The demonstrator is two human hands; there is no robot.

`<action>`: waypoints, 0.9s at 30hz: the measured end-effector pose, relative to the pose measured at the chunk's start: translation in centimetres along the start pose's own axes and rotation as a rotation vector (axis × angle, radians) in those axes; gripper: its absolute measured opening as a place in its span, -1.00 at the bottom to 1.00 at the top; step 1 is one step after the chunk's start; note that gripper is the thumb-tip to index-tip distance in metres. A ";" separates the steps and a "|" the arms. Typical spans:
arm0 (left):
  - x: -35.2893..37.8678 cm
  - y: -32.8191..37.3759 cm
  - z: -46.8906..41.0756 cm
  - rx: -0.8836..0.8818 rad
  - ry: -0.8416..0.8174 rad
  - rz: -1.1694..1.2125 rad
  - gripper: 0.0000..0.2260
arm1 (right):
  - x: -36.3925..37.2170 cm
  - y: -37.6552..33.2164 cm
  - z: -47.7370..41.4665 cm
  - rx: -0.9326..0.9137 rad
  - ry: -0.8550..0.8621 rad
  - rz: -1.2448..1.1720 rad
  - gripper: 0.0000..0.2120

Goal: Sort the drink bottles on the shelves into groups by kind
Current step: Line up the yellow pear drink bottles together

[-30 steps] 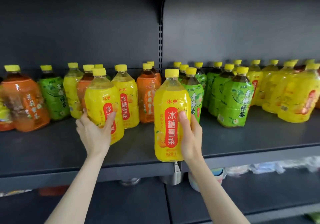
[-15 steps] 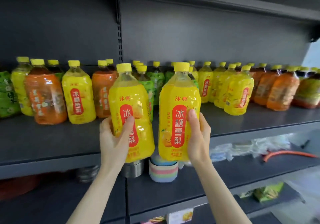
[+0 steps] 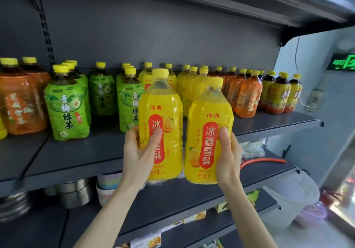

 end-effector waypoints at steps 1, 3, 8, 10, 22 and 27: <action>1.1 -0.3 -0.7 -0.001 -0.011 -0.003 -0.48 | -0.6 0.2 -1.1 -0.004 0.009 0.002 -0.43; 3.1 -1.2 -2.3 0.001 -0.025 -0.009 -0.42 | -1.7 0.8 -3.4 -0.020 0.006 0.009 -0.44; 7.6 -3.9 -7.6 0.044 -0.022 -0.089 -0.44 | -3.5 2.5 -9.6 -0.038 -0.022 0.001 -0.57; 9.2 -4.7 -9.6 0.035 -0.014 -0.116 -0.47 | -4.0 3.1 -12.1 -0.042 -0.037 0.001 -0.57; 13.5 -7.0 -14.8 -0.001 0.065 -0.227 -0.53 | -5.8 7.4 -21.4 0.051 -0.162 -0.096 -0.44; 14.3 -7.4 -14.8 -0.065 0.111 -0.276 -0.43 | -6.5 8.4 -22.3 0.042 -0.239 -0.107 -0.37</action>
Point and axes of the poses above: each hand's wrist, its own z-axis away from the middle knuckle, its own x-axis out of the palm, y = z × x, the point moved 1 cm from there along -z, towards the middle knuckle, and after that the axes turned 14 degrees about -z, right-handed, at the moved point
